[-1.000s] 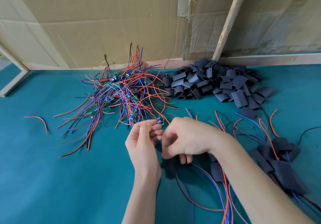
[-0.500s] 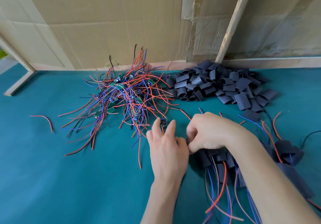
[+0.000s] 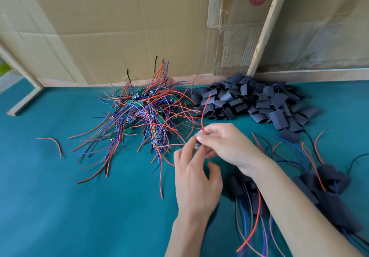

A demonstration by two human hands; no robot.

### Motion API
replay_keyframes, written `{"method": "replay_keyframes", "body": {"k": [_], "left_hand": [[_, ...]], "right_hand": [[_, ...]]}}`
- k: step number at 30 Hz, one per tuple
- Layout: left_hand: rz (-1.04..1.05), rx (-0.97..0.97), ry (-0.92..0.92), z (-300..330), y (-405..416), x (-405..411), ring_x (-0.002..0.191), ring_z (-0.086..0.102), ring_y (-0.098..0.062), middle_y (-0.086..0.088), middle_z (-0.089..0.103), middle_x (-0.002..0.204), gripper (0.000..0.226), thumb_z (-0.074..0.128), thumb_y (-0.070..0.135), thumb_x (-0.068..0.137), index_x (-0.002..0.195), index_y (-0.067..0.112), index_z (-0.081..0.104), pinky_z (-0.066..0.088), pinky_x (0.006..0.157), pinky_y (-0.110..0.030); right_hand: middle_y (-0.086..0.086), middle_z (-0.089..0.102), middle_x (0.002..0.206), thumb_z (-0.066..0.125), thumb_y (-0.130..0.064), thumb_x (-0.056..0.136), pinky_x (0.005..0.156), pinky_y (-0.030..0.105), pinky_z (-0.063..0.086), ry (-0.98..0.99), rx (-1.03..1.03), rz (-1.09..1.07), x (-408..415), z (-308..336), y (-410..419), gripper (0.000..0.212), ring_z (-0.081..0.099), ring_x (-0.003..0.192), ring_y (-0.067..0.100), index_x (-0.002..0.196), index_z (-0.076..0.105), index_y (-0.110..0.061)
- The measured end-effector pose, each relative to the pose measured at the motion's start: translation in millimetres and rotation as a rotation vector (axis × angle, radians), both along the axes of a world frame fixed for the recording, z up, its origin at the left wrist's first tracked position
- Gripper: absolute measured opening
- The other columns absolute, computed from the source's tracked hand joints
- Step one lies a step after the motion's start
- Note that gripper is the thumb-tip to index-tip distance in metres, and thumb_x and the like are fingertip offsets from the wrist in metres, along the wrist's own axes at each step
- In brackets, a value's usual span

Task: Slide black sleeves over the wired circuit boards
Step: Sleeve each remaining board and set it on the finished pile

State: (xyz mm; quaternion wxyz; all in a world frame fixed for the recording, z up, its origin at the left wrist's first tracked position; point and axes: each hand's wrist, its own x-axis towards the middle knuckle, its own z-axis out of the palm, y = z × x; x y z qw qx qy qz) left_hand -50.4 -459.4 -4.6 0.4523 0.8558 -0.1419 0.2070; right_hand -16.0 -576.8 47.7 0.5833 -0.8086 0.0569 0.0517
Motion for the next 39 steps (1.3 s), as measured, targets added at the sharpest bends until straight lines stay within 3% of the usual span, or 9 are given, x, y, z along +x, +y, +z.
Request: {"method": "replay_keyframes", "body": {"k": [4,9,14,17,20,28,31,34,39], "left_hand": [[-0.002,-0.176,-0.062,1.2,0.2,-1.8,0.119,0.053,0.0,0.006,0.062,0.132,0.037,0.055,0.004,0.077,0.109,0.015,0.071,0.052,0.09,-0.025],[0.063,-0.301,-0.157,-4.0,2.9,-2.5,0.076,0.056,-0.002,0.009,0.057,0.083,0.007,0.054,0.011,0.081,0.084,0.016,0.058,0.046,0.062,-0.013],[-0.165,-0.665,0.305,-1.3,-1.5,-0.7,0.075,0.075,-0.021,-0.002,0.071,0.082,0.018,0.051,0.013,0.096,0.101,0.023,0.065,0.058,0.055,-0.031],[-0.293,-1.013,0.499,8.7,4.2,4.3,0.077,0.076,-0.029,-0.017,0.073,0.09,0.02,0.052,0.023,0.105,0.113,0.016,0.069,0.059,0.062,-0.028],[-0.374,-1.225,0.63,17.7,3.4,2.8,0.078,0.076,-0.029,-0.016,0.068,0.086,0.029,0.058,0.04,0.092,0.1,0.019,0.077,0.06,0.064,-0.028],[-0.367,-1.032,0.629,12.6,3.0,2.9,0.071,0.072,-0.024,-0.016,0.071,0.082,0.022,0.054,0.025,0.101,0.103,0.012,0.072,0.056,0.062,-0.025],[-0.332,-0.908,0.579,7.7,0.0,0.8,0.072,0.072,-0.023,-0.012,0.071,0.08,0.029,0.052,0.023,0.105,0.091,0.011,0.075,0.055,0.063,-0.025],[-0.313,-0.843,0.553,5.4,-1.6,1.6,0.074,0.072,-0.022,-0.008,0.073,0.082,0.03,0.059,0.023,0.103,0.082,0.01,0.076,0.056,0.067,-0.026],[-0.344,-0.838,0.554,4.1,0.5,2.5,0.073,0.07,-0.019,-0.008,0.075,0.089,0.015,0.063,0.019,0.097,0.097,0.017,0.078,0.055,0.069,-0.025]], "right_hand": [[0.014,0.079,0.09,0.062,-0.008,0.099,0.069,0.029,0.057,-0.039,0.081,-0.034,0.5,8.3,-10.6,0.01,0.072,0.074,0.018,0.097,0.072,-0.005],[0.017,0.079,0.093,0.056,-0.003,0.101,0.063,0.026,0.054,-0.068,0.329,-0.079,-0.4,22.5,-26.5,0.015,0.07,0.069,0.02,0.099,0.071,-0.006],[0.024,0.077,0.101,0.051,-0.002,0.095,0.067,0.029,0.052,-0.088,0.561,-0.012,-3.6,30.6,-37.4,0.024,0.071,0.075,0.023,0.09,0.074,-0.006],[0.021,0.076,0.112,0.063,-0.012,0.083,0.078,0.033,0.048,-0.055,0.454,0.157,-4.1,23.2,-33.2,0.019,0.068,0.102,0.025,0.091,0.078,-0.004],[0.018,0.077,0.109,0.073,-0.016,0.08,0.073,0.03,0.045,-0.004,0.28,0.204,-2.2,13.4,-23.4,0.022,0.062,0.094,0.023,0.096,0.081,-0.002],[-0.001,0.079,0.095,0.074,-0.015,0.089,0.085,0.03,0.05,-0.102,-0.035,0.075,-2.4,16.1,-39.5,0.014,0.067,0.09,0.005,0.09,0.081,-0.026],[-0.016,0.077,0.09,0.077,-0.02,0.082,0.079,0.029,0.044,-0.194,-0.53,-0.308,-2.9,15.3,-77.9,0.014,0.066,0.086,0.008,0.082,0.077,-0.035],[0.005,0.074,0.107,0.078,-0.015,0.076,0.078,0.035,0.044,-0.02,-0.829,-0.53,-10.9,6.9,-121.8,0.024,0.059,0.093,0.03,0.095,0.076,-0.029],[0.008,0.071,0.103,0.087,-0.015,0.074,0.076,0.034,0.042,0.135,-0.785,-0.521,-14.0,-4.4,-139.4,0.022,0.054,0.092,0.03,0.08,0.071,-0.029]]}}
